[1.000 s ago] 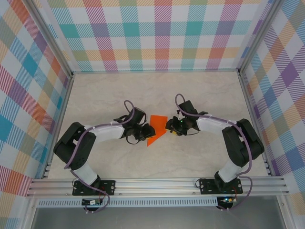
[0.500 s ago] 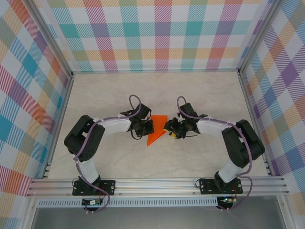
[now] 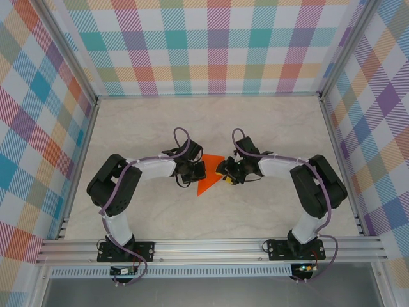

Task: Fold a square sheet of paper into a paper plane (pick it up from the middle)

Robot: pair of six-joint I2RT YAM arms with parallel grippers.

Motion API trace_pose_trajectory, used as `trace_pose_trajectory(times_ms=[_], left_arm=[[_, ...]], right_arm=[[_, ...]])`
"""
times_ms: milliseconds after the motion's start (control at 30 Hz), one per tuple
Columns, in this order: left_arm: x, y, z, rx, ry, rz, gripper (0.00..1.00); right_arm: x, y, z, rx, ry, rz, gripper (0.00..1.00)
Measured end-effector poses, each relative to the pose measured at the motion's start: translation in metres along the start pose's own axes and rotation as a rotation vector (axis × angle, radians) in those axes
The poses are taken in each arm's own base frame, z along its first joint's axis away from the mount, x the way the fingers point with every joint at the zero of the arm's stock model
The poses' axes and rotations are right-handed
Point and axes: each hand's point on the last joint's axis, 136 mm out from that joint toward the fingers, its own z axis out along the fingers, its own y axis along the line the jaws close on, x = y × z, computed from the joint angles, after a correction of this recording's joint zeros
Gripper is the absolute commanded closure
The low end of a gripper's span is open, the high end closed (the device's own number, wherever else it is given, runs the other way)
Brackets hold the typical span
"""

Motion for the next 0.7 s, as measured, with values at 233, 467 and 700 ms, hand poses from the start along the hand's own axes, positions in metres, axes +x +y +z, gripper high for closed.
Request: trace_pose_trajectory(times_ms=[233, 467, 700], left_arm=[[0.000, 0.000, 0.001, 0.002, -0.001, 0.000, 0.98], [0.000, 0.001, 0.001, 0.002, -0.001, 0.000, 0.99], [0.000, 0.000, 0.000, 0.003, -0.001, 0.001, 0.99]], right_arm=[[-0.004, 0.000, 0.006, 0.007, 0.006, 0.011, 0.62], [-0.006, 0.002, 0.015, 0.004, 0.025, 0.014, 0.64], [-0.003, 0.010, 0.018, -0.031, 0.045, -0.002, 0.71]])
